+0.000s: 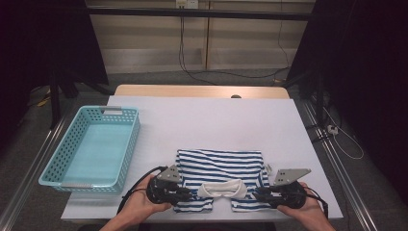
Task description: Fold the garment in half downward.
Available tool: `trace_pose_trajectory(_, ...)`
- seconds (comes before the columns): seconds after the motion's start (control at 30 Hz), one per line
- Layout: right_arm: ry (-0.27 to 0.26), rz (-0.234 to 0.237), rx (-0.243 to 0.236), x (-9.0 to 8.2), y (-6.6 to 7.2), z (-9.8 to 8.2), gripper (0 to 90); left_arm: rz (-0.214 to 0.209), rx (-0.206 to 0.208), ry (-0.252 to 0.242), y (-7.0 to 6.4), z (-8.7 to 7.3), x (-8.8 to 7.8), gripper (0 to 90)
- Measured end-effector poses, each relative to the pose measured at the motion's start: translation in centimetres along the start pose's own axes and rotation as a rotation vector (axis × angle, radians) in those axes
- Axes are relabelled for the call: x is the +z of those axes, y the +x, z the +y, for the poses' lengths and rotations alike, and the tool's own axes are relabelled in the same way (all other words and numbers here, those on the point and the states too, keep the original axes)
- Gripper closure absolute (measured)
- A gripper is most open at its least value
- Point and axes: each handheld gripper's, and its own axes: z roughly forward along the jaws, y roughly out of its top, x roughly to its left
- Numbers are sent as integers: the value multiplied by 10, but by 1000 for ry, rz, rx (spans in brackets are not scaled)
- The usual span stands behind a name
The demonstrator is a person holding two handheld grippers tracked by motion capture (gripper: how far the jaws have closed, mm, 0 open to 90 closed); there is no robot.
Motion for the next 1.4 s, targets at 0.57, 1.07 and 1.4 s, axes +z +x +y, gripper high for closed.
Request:
trace_pose_trajectory(0.57,-130,37,30,5,-3,33,497,-30,-20,-108,-3,26,7,525)
trace_pose_trajectory(1.07,-95,126,-24,23,10,46,753,-91,64,-67,-15,35,18,786)
trace_pose_trajectory(1.4,-47,147,-73,19,32,34,815,-104,96,-28,-29,28,20,805)
